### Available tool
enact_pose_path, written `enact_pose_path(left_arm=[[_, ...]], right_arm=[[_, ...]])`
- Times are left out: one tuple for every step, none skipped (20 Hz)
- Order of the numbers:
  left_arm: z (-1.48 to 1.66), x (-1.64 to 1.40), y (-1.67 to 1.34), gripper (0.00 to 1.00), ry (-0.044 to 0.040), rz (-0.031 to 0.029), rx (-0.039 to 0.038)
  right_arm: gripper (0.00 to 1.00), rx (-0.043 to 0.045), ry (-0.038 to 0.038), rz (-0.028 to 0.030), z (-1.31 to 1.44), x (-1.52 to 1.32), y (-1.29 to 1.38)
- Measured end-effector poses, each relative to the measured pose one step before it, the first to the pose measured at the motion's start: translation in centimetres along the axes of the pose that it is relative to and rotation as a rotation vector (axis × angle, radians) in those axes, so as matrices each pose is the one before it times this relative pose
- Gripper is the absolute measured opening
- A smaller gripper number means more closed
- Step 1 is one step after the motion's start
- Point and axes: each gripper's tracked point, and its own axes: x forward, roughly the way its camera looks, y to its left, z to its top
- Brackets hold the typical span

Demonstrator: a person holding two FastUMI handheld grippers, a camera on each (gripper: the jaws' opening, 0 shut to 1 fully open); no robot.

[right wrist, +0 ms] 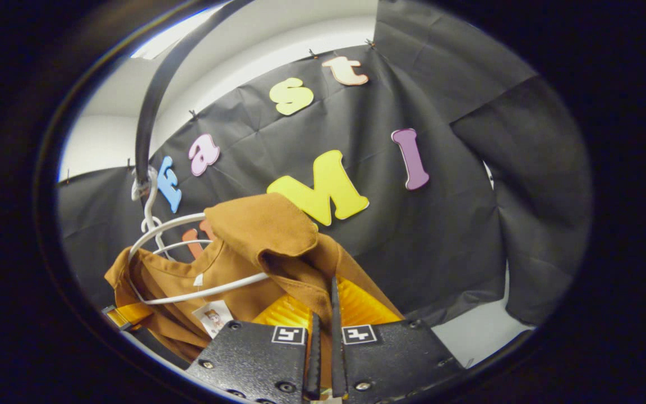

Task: Grasp the clothes on the hanger with both hands and then place them into the laundry hamper below.

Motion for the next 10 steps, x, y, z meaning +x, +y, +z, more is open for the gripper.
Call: enact_pose_path(left_arm=[[0.672,-0.314,0.419,0.02,-0.00634,-0.00186,-0.0137],[0.38,-0.062,0.299,0.02,0.0032,0.00185,-0.00242],[0.186,-0.075,0.461,0.06,0.00662,0.01047,0.02278],[0.407,-0.053,0.128,0.02,-0.00562,0.00043,0.02358],[0.363,-0.103,-0.155,0.02,-0.00411,-0.01249,0.00192],[0.373,-0.203,-0.12,0.06,0.0012,-0.0097,-0.00898],[0.619,-0.277,0.055,0.02,-0.00932,-0.00309,-0.00542],[0.817,-0.194,0.311,0.06,-0.01513,0.00398,0.00297],[0.803,0.028,0.441,0.02,-0.00909,-0.00061,0.00151],[0.499,0.304,0.434,0.06,-0.00421,0.00259,-0.00045]], right_arm=[[0.11,0.03779,0.00072,0.01682,0.483,-0.018,-0.053],[0.11,0.04069,0.00163,0.01657,0.485,-0.27,-0.018],[0.11,0.03391,0.00418,0.0189,0.436,0.065,-0.112],[0.11,0.02406,0.00316,0.01183,0.512,-0.001,-0.115],[0.1,0.01734,0.00058,0.01031,0.357,-0.01,-0.258],[0.1,0.02081,-0.00298,0.01286,0.524,0.113,-0.043],[0.11,0.02166,-0.00058,0.01346,0.493,-0.008,0.014],[0.11,0.02405,0.00222,0.01195,0.41,-0.356,-0.015],[0.11,0.02133,0.00405,0.01291,0.524,-0.05,0.01],[0.11,0.02733,-0.00053,0.01155,0.538,0.142,0.008]])
